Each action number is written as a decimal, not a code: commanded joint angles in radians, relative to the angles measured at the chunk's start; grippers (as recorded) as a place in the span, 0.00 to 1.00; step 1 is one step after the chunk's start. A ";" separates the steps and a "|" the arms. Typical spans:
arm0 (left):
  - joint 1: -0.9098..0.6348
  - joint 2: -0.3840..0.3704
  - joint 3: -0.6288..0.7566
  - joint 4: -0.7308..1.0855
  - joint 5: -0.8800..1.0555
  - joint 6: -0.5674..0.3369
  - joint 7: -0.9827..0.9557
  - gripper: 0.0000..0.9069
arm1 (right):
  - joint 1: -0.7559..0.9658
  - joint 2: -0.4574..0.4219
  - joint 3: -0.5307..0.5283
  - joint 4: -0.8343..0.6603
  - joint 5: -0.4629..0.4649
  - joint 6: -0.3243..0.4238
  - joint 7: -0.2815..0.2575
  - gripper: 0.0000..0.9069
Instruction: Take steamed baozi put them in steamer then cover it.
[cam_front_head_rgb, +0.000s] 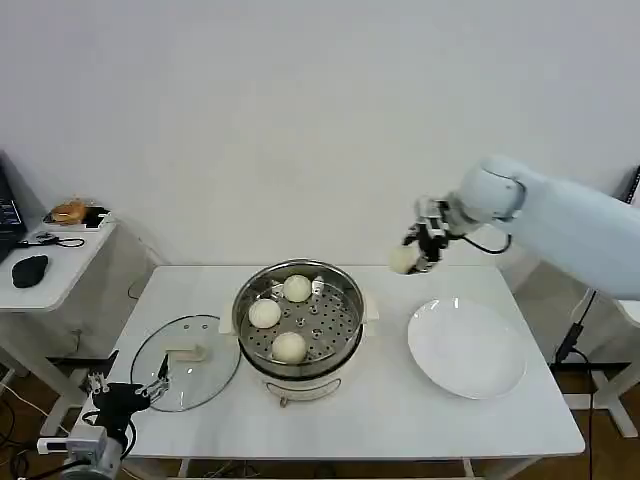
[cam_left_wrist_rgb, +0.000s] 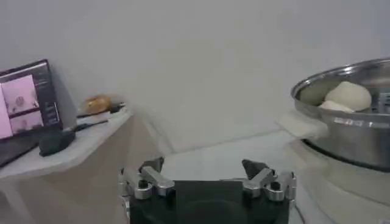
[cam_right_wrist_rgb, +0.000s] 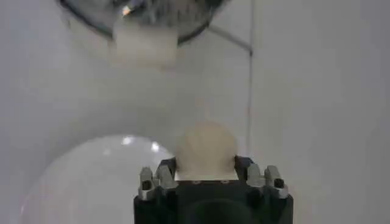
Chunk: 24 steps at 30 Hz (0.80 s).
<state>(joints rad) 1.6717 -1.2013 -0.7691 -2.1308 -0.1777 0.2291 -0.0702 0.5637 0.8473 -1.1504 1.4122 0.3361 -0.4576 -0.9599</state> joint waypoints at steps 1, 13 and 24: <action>-0.007 -0.002 0.001 0.011 -0.001 -0.001 0.000 1.00 | 0.105 0.251 -0.121 0.039 0.318 -0.185 0.156 0.72; -0.009 -0.011 -0.011 0.013 0.003 -0.010 -0.001 1.00 | 0.000 0.363 -0.134 -0.025 0.366 -0.271 0.247 0.72; -0.009 -0.012 -0.015 0.031 0.005 -0.021 -0.001 1.00 | -0.097 0.322 -0.131 -0.056 0.277 -0.270 0.225 0.72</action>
<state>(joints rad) 1.6671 -1.2162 -0.7836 -2.1058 -0.1733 0.2101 -0.0712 0.5258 1.1391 -1.2697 1.3712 0.6252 -0.6942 -0.7583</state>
